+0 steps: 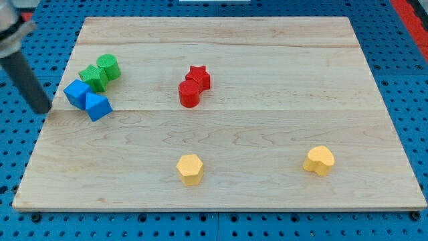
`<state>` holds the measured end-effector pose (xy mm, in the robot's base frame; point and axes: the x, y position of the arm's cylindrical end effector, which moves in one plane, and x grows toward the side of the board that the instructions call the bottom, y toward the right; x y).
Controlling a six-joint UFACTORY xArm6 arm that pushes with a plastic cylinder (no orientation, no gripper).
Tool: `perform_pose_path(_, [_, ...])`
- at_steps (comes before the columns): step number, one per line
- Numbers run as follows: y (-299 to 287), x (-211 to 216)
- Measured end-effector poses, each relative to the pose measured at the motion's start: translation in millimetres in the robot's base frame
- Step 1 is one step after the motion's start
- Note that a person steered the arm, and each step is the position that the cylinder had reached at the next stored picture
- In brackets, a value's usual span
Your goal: Separate the blue triangle from the blue cube
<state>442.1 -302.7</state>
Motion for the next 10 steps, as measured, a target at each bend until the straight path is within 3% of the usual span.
perform_pose_path(2, [30.4,-49.6])
perform_pose_path(3, [36.7,-10.0])
perform_pose_path(6, [93.2,2.8])
perform_pose_path(7, [132.8,2.8])
perform_pose_path(9, [314.2,46.9])
perform_pose_path(10, [338.7,53.1])
